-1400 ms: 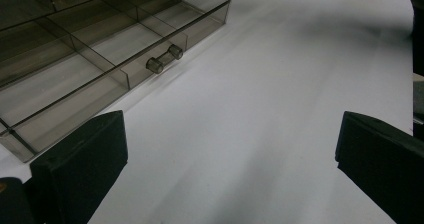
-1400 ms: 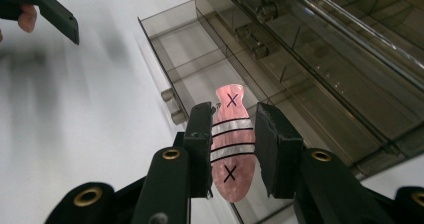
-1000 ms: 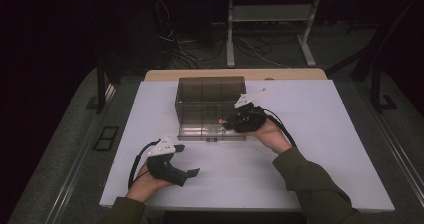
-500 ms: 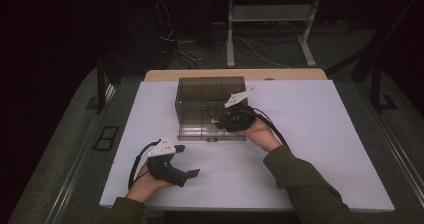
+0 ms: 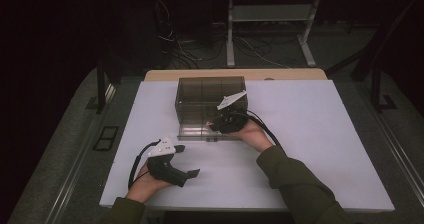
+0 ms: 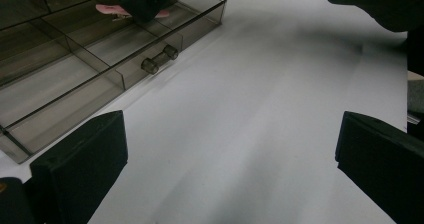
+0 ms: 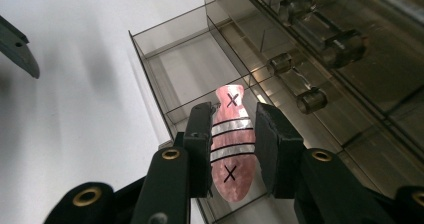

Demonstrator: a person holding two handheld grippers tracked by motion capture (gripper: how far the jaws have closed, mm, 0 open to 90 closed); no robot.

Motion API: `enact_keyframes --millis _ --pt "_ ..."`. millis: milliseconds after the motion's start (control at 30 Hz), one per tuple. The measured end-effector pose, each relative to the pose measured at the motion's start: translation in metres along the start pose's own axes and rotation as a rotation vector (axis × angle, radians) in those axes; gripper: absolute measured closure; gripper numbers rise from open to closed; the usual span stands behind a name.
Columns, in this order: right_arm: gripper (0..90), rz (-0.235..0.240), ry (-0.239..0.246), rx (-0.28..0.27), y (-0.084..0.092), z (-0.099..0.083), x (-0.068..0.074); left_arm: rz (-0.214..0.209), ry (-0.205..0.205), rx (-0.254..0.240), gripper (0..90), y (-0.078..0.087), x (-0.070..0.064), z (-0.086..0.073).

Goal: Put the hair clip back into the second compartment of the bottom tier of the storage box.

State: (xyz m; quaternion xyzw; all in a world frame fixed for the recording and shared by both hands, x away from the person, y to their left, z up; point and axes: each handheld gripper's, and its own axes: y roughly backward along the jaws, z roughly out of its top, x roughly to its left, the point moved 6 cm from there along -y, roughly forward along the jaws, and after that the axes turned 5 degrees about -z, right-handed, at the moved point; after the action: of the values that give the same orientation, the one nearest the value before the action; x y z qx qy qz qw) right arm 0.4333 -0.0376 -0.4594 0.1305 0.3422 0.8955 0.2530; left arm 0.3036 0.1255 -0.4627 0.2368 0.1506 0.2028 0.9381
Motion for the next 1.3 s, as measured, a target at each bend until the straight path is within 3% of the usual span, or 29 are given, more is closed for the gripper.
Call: enact_keyframes --millis 467,867,1300 --pt "56.9 0.021 -0.013 -0.019 0.0 -0.001 0.0 -0.001 0.004 -0.002 0.0 0.0 0.0 0.0" --pt "44.0 0.042 -0.051 -0.055 0.022 -0.008 -0.002 0.017 0.022 -0.001 0.0 0.0 0.003 -0.002" --pt "37.4 0.002 -0.043 -0.089 0.049 -0.022 -0.005 0.021 0.008 -0.007 0.0 0.001 0.001 -0.001"
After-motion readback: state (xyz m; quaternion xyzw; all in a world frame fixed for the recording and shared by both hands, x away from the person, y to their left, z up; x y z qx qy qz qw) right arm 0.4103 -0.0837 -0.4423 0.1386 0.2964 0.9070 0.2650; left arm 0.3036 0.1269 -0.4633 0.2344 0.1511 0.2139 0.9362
